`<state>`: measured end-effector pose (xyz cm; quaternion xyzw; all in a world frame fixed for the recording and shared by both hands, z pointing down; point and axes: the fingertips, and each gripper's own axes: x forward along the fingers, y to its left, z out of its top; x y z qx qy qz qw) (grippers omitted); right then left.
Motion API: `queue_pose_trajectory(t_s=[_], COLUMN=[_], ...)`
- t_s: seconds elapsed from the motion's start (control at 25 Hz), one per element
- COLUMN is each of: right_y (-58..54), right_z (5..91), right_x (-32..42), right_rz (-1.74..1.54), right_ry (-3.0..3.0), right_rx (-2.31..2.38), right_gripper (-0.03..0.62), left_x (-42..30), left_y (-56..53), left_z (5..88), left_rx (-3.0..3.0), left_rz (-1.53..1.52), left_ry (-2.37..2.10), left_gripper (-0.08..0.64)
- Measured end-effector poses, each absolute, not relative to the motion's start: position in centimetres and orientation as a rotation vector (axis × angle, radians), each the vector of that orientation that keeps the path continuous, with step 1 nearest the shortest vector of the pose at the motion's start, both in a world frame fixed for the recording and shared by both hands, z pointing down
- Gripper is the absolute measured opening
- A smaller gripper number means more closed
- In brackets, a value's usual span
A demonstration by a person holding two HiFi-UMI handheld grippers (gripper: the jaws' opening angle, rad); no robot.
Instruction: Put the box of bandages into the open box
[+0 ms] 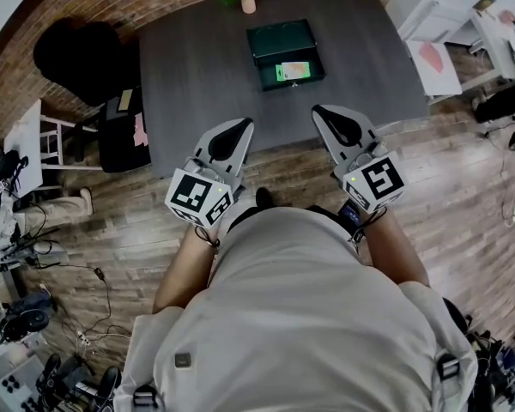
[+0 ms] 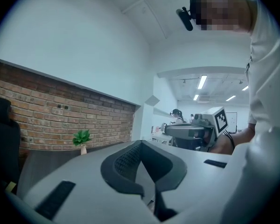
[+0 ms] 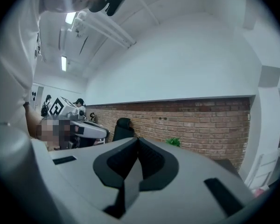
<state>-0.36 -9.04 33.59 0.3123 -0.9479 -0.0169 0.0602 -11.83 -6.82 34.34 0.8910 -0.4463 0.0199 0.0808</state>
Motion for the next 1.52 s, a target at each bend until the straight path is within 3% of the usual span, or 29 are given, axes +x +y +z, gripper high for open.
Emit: queue_pose_trajectory(t_s=[0.64,1.2,1.52], right_y=[-2.3,6.3,12.4], right_z=[34.1,32.7,32.0], right_x=[11.8,11.3,8.8], right_rz=[0.014,-0.068,-0.079], right_ry=[-2.940,-2.940,-2.898], right_rx=[0.780,0.802,0.942], right_gripper=[0.021,0.021,0.021], left_x=[2.0,0.3,-4.1], left_y=[-0.3,8.6,14.8], left_z=[32.8,30.7,30.1], left_rx=[2.630,2.665,2.687], left_rz=[0.097,0.053,0.050], left_ry=[-1.450,-1.520,-1.501], left_gripper=[0.015,0.015,0.015])
